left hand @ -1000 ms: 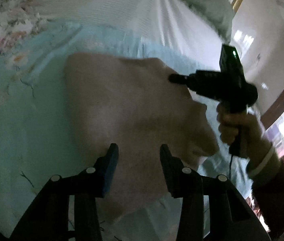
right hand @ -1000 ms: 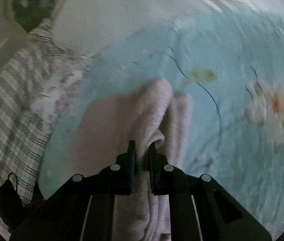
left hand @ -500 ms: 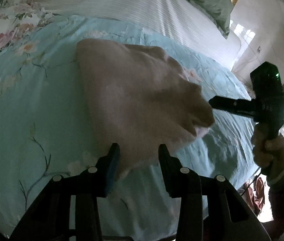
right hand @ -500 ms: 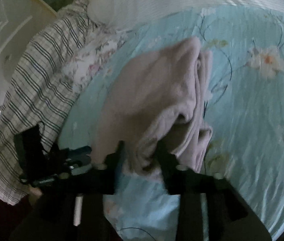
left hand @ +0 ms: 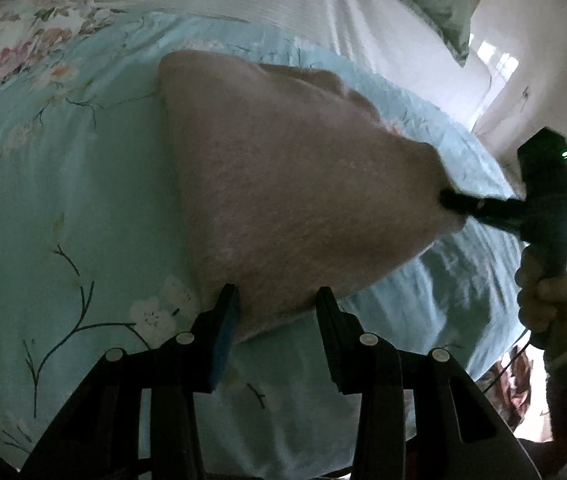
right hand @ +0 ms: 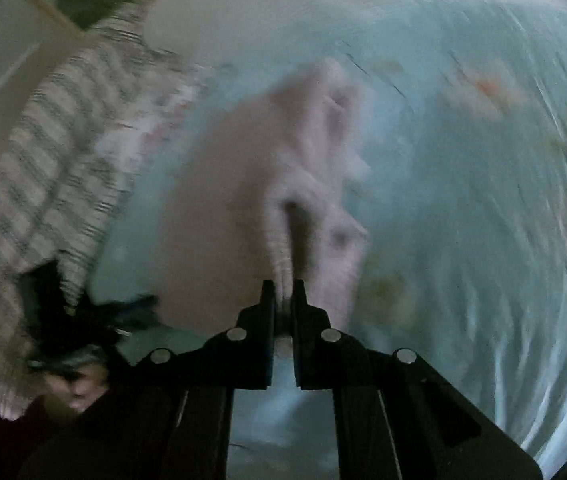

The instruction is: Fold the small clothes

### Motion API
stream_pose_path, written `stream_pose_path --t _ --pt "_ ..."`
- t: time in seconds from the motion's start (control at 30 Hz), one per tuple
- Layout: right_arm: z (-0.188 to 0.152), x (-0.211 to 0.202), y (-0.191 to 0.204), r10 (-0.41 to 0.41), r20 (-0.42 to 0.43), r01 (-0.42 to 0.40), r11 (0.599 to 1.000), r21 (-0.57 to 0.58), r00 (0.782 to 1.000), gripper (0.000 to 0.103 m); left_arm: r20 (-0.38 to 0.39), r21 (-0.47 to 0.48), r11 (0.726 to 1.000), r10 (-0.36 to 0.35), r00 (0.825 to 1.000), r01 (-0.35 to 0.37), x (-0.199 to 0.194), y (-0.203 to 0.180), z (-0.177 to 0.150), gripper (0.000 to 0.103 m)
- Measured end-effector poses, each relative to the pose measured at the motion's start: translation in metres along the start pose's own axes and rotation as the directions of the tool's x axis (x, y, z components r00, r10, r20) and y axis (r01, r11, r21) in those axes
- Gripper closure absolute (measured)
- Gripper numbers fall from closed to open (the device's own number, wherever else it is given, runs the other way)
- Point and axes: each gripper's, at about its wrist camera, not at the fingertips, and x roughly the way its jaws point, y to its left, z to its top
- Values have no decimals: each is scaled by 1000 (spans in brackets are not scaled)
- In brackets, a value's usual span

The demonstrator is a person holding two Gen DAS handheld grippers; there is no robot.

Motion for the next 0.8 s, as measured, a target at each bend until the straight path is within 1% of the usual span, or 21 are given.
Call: stream_pose_path --t 0.03,0.07,0.1,0.13,0.23,0.27,0.33,0.4,0.47,0.5,0.53,0.6,0.67,0.7,0.73,0.8 --pt "-5 6 -5 -2 -8 2 1000 20 1000 95 -1 12 1000 11 1000 -11 2 -2 0 62" --pt "-7 7 -10 21 3 -21 999 44 1000 95 -4 24 999 23 1000 -23 3 -4 0 62" --pt "-8 6 -11 28 16 -29 998 60 999 95 -8 34 999 32 999 -32 4 -5 0 62" --pt "-8 4 -11 22 14 -22 998 56 1000 95 -9 42 998 39 999 -39 4 -6 -1 62" --pt "-5 -5 -3 -37 -10 37 999 26 999 94 -24 45 998 35 999 -34 1 -5 -1 62" --pt "-3 -13 -1 -56 -3 57 998 33 998 94 -30 43 999 28 999 -27 -2 -5 0 62" --pt "3 -31 6 -62 44 61 998 27 997 94 -30 41 999 16 999 -15 -9 -6 4 62" --pt "17 -49 23 -37 125 36 999 6 991 91 -4 40 999 -8 1000 8 -20 -7 9 62" --pt "37 -58 43 9 208 -6 1000 -18 978 91 32 34 999 -35 999 34 -28 -7 22 61" --pt "43 -57 48 27 219 -23 999 -23 975 91 45 26 999 -48 998 47 -28 -7 28 60" --pt "53 -52 56 43 221 -37 999 -31 974 91 56 14 998 -58 997 57 -27 -7 37 60" --pt "70 -32 68 37 216 -28 999 -47 976 91 86 -2 998 -57 995 58 -23 -7 57 60" --pt "83 -7 68 46 196 -43 999 -17 980 91 125 -27 999 -39 991 43 -17 -5 75 60" --pt "89 6 64 53 185 -55 998 8 981 91 133 -42 998 -42 990 47 -12 -4 82 60" --pt "92 15 60 48 181 -53 998 23 982 91 137 -64 996 -45 990 54 -6 -1 90 60" --pt "92 30 48 -3 168 -6 999 50 986 91 132 -104 994 -32 991 46 7 8 104 60"
